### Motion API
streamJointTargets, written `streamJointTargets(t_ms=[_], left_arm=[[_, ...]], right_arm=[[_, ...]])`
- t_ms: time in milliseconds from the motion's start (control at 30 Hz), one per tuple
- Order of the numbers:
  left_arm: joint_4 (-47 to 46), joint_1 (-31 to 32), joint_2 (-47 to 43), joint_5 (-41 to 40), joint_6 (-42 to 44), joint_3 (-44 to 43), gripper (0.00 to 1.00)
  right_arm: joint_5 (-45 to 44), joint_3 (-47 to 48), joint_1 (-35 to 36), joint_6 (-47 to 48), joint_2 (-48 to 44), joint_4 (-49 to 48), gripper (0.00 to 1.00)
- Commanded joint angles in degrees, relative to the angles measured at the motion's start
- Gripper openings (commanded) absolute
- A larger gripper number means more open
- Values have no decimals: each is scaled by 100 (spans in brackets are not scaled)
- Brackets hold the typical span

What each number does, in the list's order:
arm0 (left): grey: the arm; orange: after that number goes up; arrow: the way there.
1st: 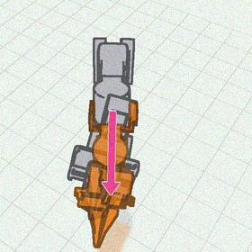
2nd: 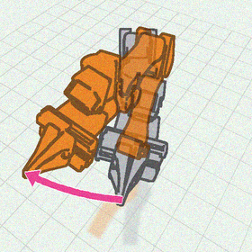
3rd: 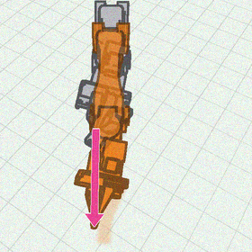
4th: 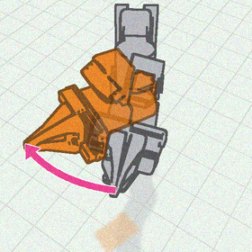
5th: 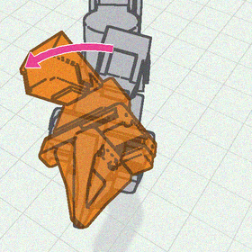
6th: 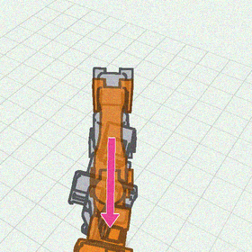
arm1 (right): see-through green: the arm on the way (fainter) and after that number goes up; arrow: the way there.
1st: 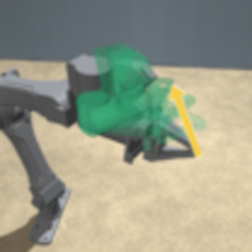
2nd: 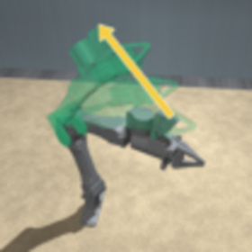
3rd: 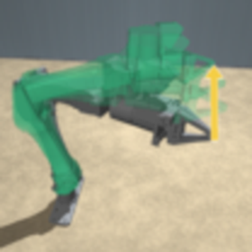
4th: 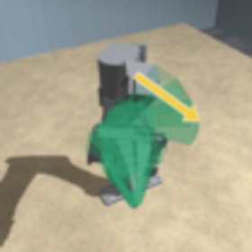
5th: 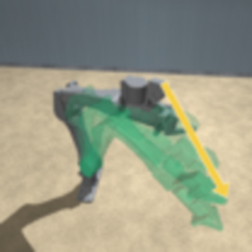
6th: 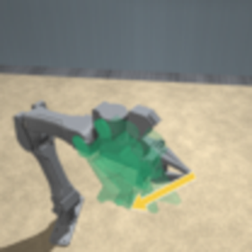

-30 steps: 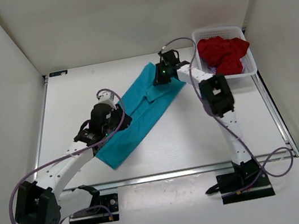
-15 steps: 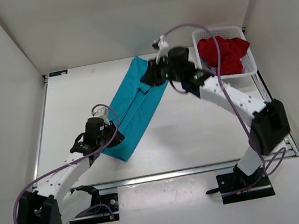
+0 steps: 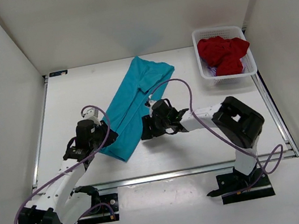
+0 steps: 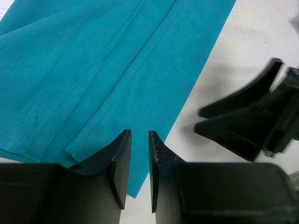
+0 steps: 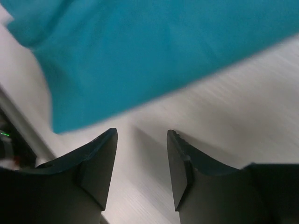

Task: Fold and stack the t-shirts
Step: Rotate the tshirt 90 degrees

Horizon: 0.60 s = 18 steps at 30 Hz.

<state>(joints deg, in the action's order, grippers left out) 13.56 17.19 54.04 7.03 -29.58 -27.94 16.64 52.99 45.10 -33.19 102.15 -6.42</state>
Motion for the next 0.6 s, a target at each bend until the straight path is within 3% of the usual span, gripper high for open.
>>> streamJointTargets(t_ms=[0, 167, 233, 267, 467, 567], left_arm=[[59, -40, -157, 80, 102, -27, 33], [15, -31, -105, 27, 67, -27, 33], [-28, -40, -25, 132, 67, -79, 34], [-12, -32, -34, 115, 49, -114, 34], [-73, 188, 194, 70, 6, -150, 36], [-82, 600, 475, -52, -4, -228, 40]], right_arm=[[-73, 369, 25, -363, 559, -650, 46], [101, 870, 60, -548, 1218, -598, 37], [224, 994, 34, -601, 1404, -502, 6], [199, 942, -53, -610, 1317, -492, 1], [338, -446, -1055, -207, -131, -396, 0], [472, -658, -1688, 479, -615, 454, 0]])
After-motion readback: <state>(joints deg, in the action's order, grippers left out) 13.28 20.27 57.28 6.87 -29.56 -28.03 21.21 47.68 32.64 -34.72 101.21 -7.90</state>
